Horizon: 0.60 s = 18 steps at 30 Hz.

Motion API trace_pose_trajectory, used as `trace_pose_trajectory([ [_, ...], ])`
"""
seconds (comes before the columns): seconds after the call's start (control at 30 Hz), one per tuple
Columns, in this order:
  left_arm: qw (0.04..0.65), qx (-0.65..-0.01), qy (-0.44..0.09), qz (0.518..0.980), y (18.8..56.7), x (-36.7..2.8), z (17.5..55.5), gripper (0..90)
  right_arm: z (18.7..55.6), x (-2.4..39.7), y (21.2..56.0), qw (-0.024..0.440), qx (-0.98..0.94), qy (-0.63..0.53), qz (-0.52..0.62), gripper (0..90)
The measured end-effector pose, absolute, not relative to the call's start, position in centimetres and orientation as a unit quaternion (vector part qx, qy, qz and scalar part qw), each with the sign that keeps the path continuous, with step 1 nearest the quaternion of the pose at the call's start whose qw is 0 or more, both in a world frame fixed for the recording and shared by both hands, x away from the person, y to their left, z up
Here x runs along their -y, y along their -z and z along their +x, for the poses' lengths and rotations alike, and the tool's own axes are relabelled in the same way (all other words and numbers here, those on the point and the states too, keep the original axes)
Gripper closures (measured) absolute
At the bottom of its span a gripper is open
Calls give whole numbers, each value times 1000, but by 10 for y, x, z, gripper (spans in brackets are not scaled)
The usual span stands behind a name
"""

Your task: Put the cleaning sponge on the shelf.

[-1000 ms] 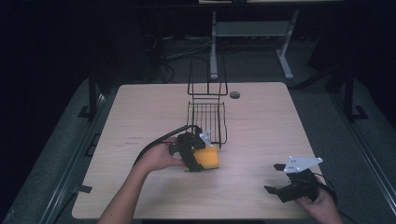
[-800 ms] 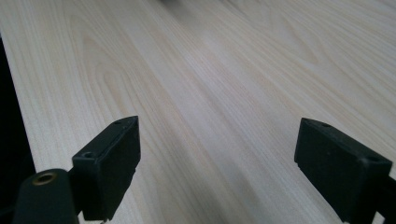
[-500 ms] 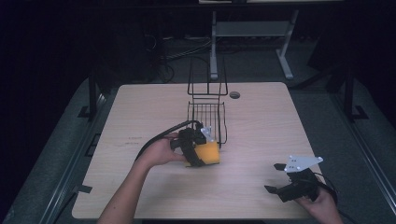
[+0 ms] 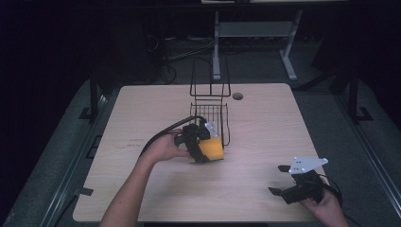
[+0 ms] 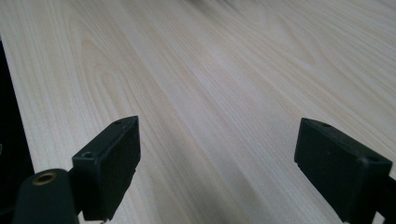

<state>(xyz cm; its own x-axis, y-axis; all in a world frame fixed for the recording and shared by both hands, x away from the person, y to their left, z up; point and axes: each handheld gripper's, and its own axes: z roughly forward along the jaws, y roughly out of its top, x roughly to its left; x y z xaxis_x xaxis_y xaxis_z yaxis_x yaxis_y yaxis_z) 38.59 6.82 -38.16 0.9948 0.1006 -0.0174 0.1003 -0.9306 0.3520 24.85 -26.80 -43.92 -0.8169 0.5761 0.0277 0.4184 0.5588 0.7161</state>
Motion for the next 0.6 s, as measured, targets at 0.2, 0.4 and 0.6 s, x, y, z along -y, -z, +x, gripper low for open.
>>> trace_pose_trajectory([
  [0.2, 182, -51, -3, 982, 378, -68, 392, 220, 250, 267, 440, 104, -878, -373, 281, 141],
  [0.4, 192, -59, 1, 980, 378, -71, 398, 219, 250, 267, 439, 104, -878, -374, 280, 141],
  [0.6, 196, -61, 5, 979, 380, -75, 404, 219, 250, 267, 439, 105, -878, -374, 278, 141],
])
